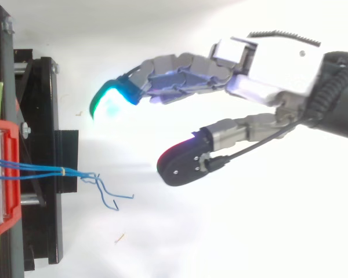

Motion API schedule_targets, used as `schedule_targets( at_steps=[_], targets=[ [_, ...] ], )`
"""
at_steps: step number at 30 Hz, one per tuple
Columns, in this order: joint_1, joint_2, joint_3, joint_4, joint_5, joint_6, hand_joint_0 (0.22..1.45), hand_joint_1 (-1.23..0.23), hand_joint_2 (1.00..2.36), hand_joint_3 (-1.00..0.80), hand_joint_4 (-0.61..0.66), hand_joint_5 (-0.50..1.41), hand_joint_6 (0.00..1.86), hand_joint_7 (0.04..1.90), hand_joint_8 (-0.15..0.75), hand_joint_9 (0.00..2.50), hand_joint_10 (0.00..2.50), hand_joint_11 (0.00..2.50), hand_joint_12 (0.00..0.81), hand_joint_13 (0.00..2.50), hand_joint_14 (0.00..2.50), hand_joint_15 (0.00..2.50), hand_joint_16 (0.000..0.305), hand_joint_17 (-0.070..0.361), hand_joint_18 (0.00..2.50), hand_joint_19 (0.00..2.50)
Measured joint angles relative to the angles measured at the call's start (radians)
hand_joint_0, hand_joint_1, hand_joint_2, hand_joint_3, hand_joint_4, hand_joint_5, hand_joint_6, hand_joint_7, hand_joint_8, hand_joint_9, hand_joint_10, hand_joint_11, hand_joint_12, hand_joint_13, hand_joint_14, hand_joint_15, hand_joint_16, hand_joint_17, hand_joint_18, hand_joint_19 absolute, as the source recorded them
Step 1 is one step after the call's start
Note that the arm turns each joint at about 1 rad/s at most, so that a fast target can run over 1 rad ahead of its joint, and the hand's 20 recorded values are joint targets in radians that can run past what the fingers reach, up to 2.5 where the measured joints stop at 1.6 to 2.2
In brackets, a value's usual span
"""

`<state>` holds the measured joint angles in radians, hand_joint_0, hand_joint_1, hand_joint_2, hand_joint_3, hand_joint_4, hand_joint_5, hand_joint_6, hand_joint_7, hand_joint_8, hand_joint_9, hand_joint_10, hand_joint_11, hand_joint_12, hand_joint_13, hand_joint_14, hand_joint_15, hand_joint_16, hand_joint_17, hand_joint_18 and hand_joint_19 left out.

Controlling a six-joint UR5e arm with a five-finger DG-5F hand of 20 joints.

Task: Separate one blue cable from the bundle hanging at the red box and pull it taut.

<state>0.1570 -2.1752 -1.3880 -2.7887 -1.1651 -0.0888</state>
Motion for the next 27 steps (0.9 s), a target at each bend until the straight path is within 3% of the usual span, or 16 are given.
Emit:
schedule_targets(
  at_steps=[10,17,27],
  targets=[
    [0.018,-0.08,0.017,0.114,0.001,0.01,0.57,-0.61,1.0,-0.5,0.27,-0.19,0.5,0.76,0.295,0.51,0.0,0.02,0.268,0.47,0.0,0.11,0.031,0.069,0.48,0.25],
    [0.028,-0.099,0.027,0.174,0.002,0.006,0.58,-0.62,1.0,-0.5,0.28,-0.19,0.5,0.76,0.301,0.55,0.0,0.04,0.267,0.51,0.0,0.13,0.03,0.067,0.5,0.25],
    [0.03,-0.104,0.033,0.186,-0.006,0.01,0.58,-0.62,1.0,-0.5,0.29,-0.18,0.5,0.76,0.305,0.6,0.0,0.09,0.277,0.56,0.01,0.16,0.03,0.068,0.51,0.27]
  ],
)
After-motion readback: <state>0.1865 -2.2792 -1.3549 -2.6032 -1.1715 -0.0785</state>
